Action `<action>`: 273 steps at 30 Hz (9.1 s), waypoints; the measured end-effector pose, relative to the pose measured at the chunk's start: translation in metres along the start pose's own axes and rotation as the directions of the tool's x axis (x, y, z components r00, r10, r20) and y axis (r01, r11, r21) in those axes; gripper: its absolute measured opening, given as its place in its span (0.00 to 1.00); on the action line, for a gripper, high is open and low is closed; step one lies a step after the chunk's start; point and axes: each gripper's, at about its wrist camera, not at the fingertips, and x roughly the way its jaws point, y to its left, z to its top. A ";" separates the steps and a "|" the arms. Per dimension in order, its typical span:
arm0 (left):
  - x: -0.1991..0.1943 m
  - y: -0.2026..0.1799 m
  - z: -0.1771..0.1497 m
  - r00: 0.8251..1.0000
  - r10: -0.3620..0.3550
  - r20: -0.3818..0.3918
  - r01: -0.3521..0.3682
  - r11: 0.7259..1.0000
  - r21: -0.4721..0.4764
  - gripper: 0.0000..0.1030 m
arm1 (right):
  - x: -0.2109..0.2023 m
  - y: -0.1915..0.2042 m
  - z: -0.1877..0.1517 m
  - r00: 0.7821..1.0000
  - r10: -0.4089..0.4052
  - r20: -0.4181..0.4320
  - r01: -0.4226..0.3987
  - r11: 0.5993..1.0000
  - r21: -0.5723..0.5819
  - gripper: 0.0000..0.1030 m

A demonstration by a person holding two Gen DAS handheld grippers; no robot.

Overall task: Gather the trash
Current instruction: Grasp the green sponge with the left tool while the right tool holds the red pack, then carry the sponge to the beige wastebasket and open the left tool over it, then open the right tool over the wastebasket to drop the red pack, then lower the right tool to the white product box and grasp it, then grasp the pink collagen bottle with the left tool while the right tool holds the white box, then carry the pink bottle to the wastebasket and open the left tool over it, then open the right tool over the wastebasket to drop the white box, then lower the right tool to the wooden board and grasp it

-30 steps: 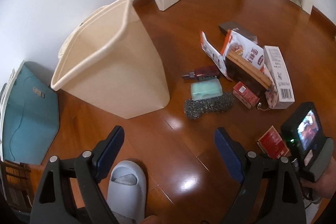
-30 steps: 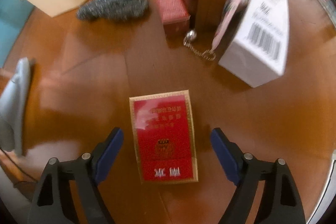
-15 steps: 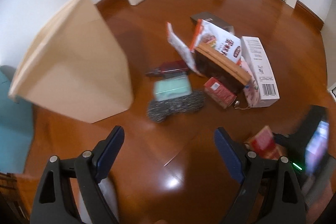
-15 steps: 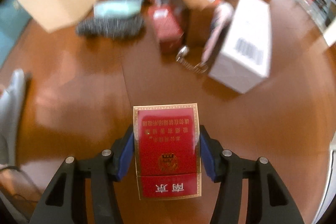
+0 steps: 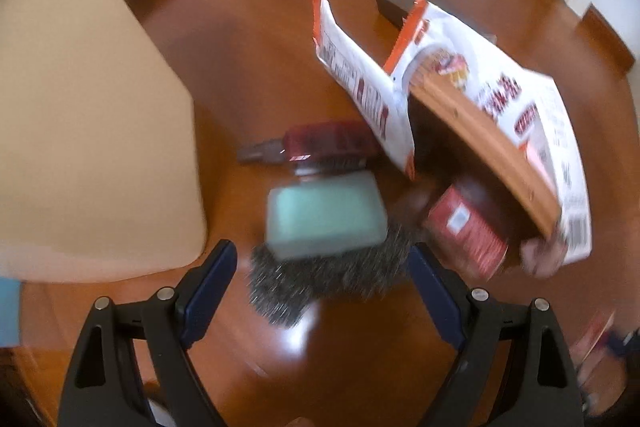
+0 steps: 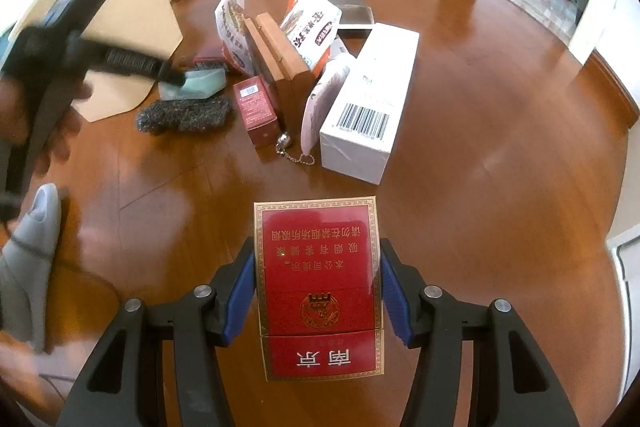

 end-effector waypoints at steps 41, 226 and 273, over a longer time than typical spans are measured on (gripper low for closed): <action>-0.202 0.126 0.059 0.926 0.232 0.299 -0.156 0.954 -0.258 0.79 | -0.164 0.063 0.109 0.976 -0.033 0.217 0.068 0.986 -0.155 0.58; -0.219 0.203 0.087 0.968 0.128 0.217 -0.089 0.979 -0.183 0.44 | -0.239 0.071 0.211 0.967 -0.019 0.254 0.008 0.999 0.047 0.54; -0.385 0.233 -0.001 0.934 0.054 0.353 0.015 0.982 -0.189 0.82 | -0.105 0.173 0.267 0.998 0.045 0.043 -0.032 0.962 -0.270 0.98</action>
